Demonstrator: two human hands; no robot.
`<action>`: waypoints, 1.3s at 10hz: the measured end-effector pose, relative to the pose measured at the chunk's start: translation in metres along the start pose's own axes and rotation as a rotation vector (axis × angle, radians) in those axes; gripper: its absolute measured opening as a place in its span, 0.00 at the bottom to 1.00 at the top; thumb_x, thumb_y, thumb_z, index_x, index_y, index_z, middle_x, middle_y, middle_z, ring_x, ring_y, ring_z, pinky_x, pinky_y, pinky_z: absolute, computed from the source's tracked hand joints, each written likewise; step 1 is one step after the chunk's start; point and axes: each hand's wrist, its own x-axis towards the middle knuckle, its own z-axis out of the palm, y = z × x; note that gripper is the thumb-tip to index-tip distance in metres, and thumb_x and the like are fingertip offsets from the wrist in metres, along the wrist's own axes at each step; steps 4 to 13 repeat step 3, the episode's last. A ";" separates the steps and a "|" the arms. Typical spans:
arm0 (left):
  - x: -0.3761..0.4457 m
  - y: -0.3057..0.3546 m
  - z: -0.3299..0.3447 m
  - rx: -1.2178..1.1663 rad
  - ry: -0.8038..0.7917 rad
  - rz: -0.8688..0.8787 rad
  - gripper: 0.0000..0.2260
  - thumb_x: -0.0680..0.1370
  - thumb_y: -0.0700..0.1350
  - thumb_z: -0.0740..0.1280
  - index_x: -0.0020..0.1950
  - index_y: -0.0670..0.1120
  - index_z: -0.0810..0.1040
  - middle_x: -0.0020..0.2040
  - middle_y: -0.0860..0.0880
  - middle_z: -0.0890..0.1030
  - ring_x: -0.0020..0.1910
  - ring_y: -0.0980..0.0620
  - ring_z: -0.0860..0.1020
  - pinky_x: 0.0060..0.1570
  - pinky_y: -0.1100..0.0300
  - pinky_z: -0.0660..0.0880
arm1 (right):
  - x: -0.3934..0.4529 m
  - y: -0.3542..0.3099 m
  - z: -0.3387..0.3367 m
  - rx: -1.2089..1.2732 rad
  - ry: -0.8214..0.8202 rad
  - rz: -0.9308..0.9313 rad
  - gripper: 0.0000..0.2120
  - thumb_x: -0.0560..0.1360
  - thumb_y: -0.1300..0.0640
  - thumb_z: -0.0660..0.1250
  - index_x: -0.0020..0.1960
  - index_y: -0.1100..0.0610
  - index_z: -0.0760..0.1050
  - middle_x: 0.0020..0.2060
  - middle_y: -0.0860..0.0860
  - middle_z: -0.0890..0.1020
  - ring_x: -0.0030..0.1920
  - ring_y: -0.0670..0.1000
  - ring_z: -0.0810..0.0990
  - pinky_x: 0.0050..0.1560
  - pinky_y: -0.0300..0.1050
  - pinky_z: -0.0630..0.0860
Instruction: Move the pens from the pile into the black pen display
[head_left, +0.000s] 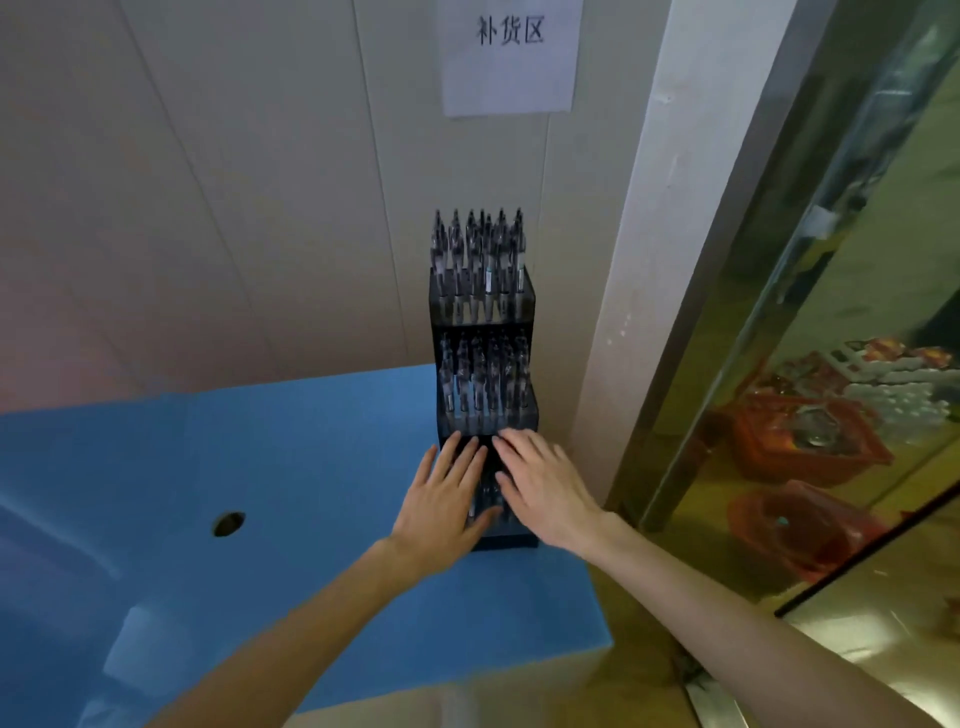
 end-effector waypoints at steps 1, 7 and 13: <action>-0.002 0.004 -0.005 0.040 -0.019 -0.047 0.36 0.82 0.66 0.46 0.83 0.44 0.52 0.83 0.47 0.53 0.83 0.46 0.44 0.81 0.44 0.46 | -0.001 -0.004 -0.005 -0.120 0.009 0.042 0.27 0.84 0.45 0.52 0.76 0.60 0.68 0.71 0.55 0.73 0.71 0.57 0.70 0.68 0.55 0.72; -0.013 0.022 -0.022 0.030 -0.010 -0.156 0.37 0.82 0.67 0.45 0.84 0.46 0.44 0.84 0.46 0.44 0.82 0.46 0.41 0.79 0.47 0.38 | -0.013 0.008 -0.019 -0.084 -0.105 0.032 0.35 0.82 0.37 0.44 0.80 0.58 0.62 0.77 0.55 0.66 0.78 0.57 0.62 0.73 0.56 0.66; -0.013 0.022 -0.022 0.030 -0.010 -0.156 0.37 0.82 0.67 0.45 0.84 0.46 0.44 0.84 0.46 0.44 0.82 0.46 0.41 0.79 0.47 0.38 | -0.013 0.008 -0.019 -0.084 -0.105 0.032 0.35 0.82 0.37 0.44 0.80 0.58 0.62 0.77 0.55 0.66 0.78 0.57 0.62 0.73 0.56 0.66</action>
